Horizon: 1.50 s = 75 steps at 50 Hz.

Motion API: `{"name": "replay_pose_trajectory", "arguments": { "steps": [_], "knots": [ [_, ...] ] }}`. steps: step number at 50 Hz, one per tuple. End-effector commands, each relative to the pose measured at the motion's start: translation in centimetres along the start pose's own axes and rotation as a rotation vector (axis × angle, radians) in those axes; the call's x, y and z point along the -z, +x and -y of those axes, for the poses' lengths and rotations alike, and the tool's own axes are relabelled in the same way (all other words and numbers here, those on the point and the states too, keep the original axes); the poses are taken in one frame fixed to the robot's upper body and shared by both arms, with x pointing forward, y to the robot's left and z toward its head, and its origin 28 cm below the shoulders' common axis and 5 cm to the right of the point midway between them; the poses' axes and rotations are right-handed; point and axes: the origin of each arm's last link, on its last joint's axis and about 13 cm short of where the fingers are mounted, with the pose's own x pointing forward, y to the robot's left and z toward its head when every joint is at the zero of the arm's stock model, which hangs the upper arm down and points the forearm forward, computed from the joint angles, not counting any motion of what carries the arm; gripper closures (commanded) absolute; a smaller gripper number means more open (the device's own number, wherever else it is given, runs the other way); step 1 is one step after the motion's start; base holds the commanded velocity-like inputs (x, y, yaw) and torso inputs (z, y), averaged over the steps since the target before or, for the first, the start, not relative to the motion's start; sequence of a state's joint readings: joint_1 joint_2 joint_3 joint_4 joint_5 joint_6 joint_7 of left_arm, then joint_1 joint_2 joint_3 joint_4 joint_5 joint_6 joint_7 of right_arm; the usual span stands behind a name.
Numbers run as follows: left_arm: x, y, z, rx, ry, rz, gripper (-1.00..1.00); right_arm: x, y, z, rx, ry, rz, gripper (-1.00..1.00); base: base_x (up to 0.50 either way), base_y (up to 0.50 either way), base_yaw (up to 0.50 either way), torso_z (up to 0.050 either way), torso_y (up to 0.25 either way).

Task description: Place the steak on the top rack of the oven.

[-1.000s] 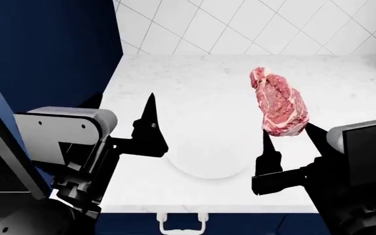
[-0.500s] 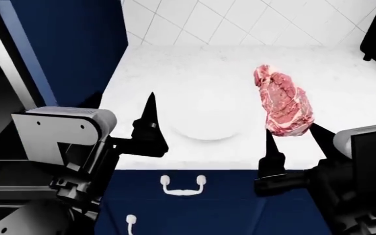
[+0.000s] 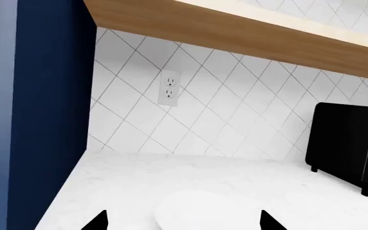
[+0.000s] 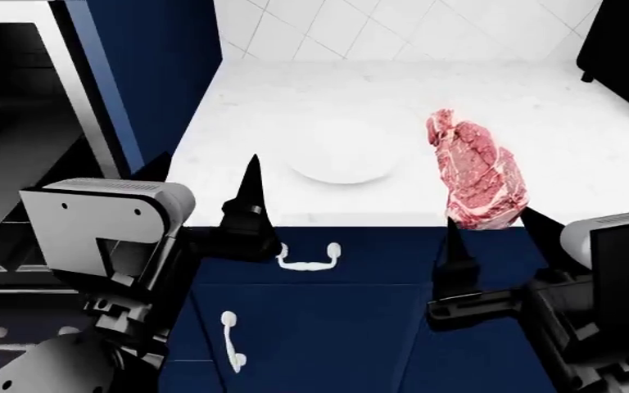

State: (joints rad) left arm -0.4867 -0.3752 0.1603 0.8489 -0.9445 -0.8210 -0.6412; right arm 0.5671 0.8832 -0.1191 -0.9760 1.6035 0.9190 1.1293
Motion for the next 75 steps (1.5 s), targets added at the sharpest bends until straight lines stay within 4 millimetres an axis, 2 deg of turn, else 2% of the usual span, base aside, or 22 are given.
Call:
{"name": "replay_pose_trajectory", "arguments": {
  "steps": [1,16,25,37,46,60,75],
  "knots": [
    [-0.3,0.0,0.1,0.002,-0.001,0.005,-1.0,-0.2,-0.1,0.1,0.007,-0.014,0.016,1.0,-0.34,0.0,0.0,0.0,0.0],
    [-1.0,-0.3,0.0,0.009,0.006,0.009,-1.0,-0.3,-0.3,0.2,-0.007,-0.033,0.062,1.0,-0.17,0.0,0.0,0.0,0.0],
    [-1.8,-0.8,0.0,0.007,0.008,0.003,-1.0,-1.0,-0.8,0.3,0.005,-0.024,0.082,1.0,0.0,0.0,0.0,0.0,0.0],
    [-6.3,-2.3,-0.3,0.016,0.109,-0.06,-1.0,-3.8,-2.3,0.7,0.007,-0.057,0.048,1.0,0.0,0.0,0.0,0.0,0.0],
    [-8.3,-2.6,-0.5,0.016,0.18,-0.087,-1.0,-5.2,-2.6,1.0,0.019,-0.087,0.035,1.0,0.0,0.0,0.0,0.0,0.0],
    [-9.6,-3.2,-0.8,-0.004,0.262,-0.073,-1.0,-5.6,-3.4,1.1,0.035,-0.113,0.025,1.0,0.0,0.12,0.0,0.0,0.0],
    [-10.2,-2.6,-1.3,-0.023,0.268,-0.056,-1.0,-5.9,-3.3,1.0,0.031,-0.139,0.013,1.0,0.0,0.49,0.0,0.0,0.0]
  ]
}}
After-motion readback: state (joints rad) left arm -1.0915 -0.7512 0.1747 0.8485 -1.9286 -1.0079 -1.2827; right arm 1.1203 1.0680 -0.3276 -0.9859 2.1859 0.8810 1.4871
